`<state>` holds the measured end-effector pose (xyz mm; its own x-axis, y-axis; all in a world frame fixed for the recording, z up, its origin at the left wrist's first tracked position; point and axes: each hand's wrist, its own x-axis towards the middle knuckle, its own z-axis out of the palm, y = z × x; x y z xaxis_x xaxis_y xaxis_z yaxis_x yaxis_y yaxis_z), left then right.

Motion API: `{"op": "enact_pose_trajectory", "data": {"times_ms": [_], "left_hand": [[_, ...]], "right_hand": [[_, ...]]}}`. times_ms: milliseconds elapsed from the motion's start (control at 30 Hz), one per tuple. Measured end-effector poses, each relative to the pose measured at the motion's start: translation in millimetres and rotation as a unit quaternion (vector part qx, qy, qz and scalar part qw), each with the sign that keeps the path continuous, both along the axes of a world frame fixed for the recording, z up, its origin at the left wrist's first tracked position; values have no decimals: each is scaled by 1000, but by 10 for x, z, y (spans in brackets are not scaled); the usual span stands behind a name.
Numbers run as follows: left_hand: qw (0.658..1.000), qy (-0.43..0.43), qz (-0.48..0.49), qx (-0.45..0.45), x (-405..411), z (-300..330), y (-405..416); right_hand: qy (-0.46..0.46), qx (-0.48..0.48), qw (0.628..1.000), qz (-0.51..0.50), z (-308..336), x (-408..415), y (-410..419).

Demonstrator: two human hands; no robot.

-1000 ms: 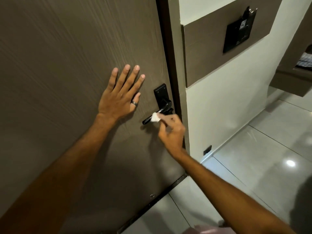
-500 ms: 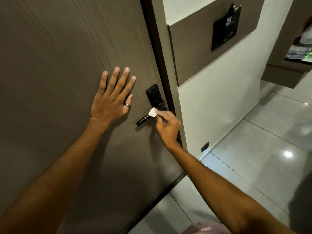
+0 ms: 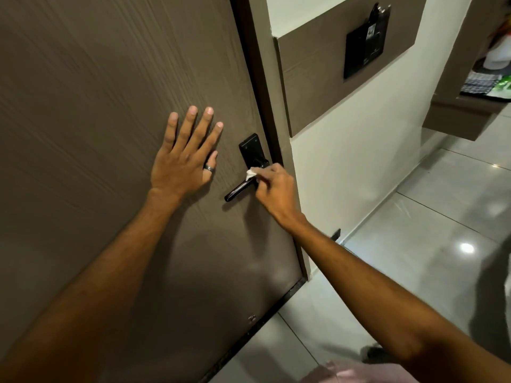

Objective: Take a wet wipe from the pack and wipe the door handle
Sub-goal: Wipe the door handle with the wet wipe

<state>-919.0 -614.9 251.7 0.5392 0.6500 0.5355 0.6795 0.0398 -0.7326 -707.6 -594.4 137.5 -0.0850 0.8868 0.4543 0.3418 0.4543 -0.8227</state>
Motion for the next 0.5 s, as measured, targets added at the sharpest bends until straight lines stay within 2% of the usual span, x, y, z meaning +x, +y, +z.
{"op": "enact_pose_trajectory", "data": {"times_ms": [100,233,333,400,500], "left_hand": [[1000,0,-1,-5,-6,10,-2],[1000,7,3,-1,-13,20,0],[1000,9,1,-6,-16,29,-4],[1000,3,-2,-14,-19,16,-4],[1000,-1,-2,-12,-33,6,9]], "right_hand": [[-42,-5,998,47,1,-191,-140],[-73,65,992,84,-73,-434,-479],[-99,82,981,143,-120,-501,-623],[-62,73,985,145,-204,-436,-663],[67,4,998,14,-322,-224,-558]]}}
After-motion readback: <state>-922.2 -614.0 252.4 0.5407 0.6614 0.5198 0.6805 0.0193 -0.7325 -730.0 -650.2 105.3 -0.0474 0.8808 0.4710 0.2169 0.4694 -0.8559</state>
